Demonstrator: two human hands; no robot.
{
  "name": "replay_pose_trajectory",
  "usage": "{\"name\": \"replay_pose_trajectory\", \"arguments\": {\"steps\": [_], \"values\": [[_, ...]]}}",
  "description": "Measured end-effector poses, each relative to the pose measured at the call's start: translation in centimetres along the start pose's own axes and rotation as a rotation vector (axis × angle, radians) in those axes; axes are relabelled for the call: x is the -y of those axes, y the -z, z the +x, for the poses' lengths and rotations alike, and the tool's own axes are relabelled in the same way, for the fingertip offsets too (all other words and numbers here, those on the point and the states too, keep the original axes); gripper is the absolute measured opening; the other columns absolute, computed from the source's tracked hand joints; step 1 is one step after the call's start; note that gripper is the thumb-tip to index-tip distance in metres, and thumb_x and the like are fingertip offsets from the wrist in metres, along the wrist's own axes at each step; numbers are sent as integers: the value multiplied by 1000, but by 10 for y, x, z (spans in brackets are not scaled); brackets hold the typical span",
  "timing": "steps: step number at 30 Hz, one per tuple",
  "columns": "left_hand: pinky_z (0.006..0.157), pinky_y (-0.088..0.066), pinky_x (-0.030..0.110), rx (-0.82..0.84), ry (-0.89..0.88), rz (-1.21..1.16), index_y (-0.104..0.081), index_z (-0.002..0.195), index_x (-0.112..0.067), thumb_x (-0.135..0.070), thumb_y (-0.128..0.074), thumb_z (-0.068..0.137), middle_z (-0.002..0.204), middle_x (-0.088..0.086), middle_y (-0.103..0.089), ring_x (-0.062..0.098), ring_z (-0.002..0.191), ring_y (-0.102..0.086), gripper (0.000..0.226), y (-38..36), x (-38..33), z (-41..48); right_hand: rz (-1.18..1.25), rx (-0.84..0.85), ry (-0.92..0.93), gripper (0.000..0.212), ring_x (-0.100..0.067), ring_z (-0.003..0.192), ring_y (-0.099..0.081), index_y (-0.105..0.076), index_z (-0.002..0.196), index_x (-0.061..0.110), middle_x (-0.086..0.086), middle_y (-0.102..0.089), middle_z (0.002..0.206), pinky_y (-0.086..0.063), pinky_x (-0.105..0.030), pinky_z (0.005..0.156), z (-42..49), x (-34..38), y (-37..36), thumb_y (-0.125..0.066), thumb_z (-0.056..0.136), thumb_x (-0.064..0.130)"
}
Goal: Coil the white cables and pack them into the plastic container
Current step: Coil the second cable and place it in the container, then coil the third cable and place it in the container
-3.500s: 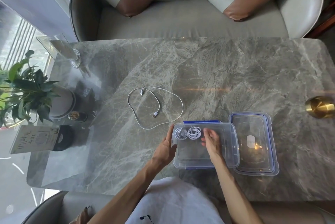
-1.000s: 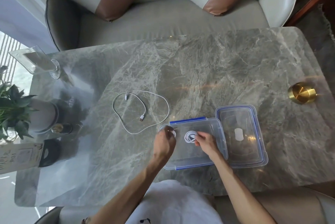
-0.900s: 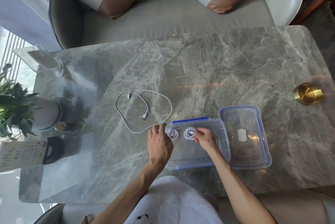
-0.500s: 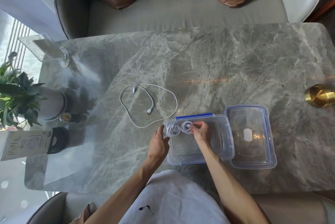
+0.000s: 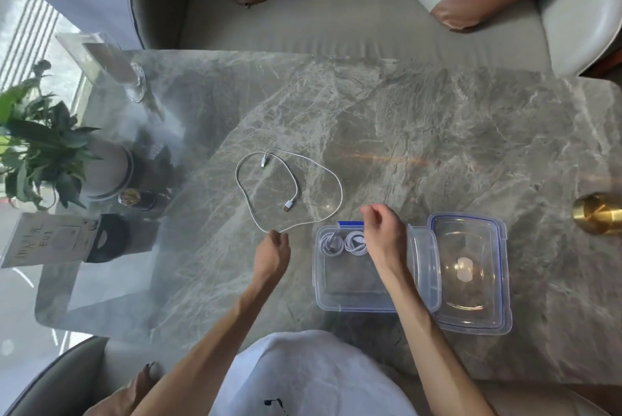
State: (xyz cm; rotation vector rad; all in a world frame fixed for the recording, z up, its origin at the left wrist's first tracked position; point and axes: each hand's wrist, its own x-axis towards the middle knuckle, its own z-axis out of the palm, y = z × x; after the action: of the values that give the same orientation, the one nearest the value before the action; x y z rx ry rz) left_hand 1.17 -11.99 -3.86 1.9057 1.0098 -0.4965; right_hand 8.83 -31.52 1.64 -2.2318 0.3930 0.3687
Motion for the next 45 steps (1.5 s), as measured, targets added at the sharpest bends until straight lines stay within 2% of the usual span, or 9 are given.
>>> {"name": "replay_pose_trajectory", "arguments": {"steps": [10,14,20,27,30,33,36,38,45], "values": [[48,-41,27,258,426,-713,-50,88,-3,-10,-43,102,72,11,-50,16,48,-50,17,31,-7,42,-967,733,548,31,-30,123,-55,-64,121,20,-10,-63,127,-46,-38,102,37,66,-136,-64,91,16],[47,-37,21,231,304,-910,-44,87,-12,-4,-41,100,73,12,-48,10,45,-49,16,58,-11,45,-825,678,527,22,-30,109,-65,-69,113,19,-11,-71,115,-50,-36,86,19,75,-150,-59,93,21],[94,-48,31,375,-257,-657,-56,125,-17,-41,-27,105,111,6,-70,20,106,-66,43,119,-46,28,268,610,98,22,-7,57,-64,-63,111,-9,-12,-67,85,-55,-15,52,7,164,-113,-62,94,5],[63,-42,22,325,-719,-193,-62,93,-6,-23,-47,103,63,6,-55,12,58,-51,24,182,-64,-8,892,219,106,17,-1,47,-61,-63,81,8,6,-68,54,-54,-14,54,52,246,18,-58,94,-2],[59,-39,27,197,-803,-73,-62,93,-12,-24,-46,103,61,1,-49,11,54,-44,22,212,-73,-14,718,115,26,18,-6,49,-66,-63,85,-1,2,-69,52,-59,-24,61,63,240,63,-52,99,3],[51,-35,21,82,-934,5,-59,87,-25,-39,-46,101,59,-8,-44,7,51,-38,23,226,-115,-33,-163,121,137,37,-34,97,-71,-63,119,-7,-23,-73,104,-51,-47,97,44,240,79,-53,99,23],[51,-36,22,40,-1022,-40,-60,82,-24,-39,-49,98,57,-8,-45,9,51,-39,25,227,-176,-63,-310,188,671,55,-12,135,-48,-44,147,13,-15,-49,148,-31,-20,113,-12,264,73,-60,95,15],[50,-37,23,18,-1048,-189,-60,73,-21,-34,-51,97,53,-8,-45,8,48,-40,28,228,-213,-87,-212,314,821,48,14,109,-57,-53,141,22,-2,-61,136,-37,-6,100,-41,276,73,-61,95,16],[52,-41,27,445,-1119,-88,-66,90,-10,-33,-48,97,51,-4,-54,13,47,-47,30,257,-226,-148,198,-159,954,24,0,75,-63,-73,97,33,7,-70,77,-45,-10,70,-56,299,161,-56,95,16]]}}
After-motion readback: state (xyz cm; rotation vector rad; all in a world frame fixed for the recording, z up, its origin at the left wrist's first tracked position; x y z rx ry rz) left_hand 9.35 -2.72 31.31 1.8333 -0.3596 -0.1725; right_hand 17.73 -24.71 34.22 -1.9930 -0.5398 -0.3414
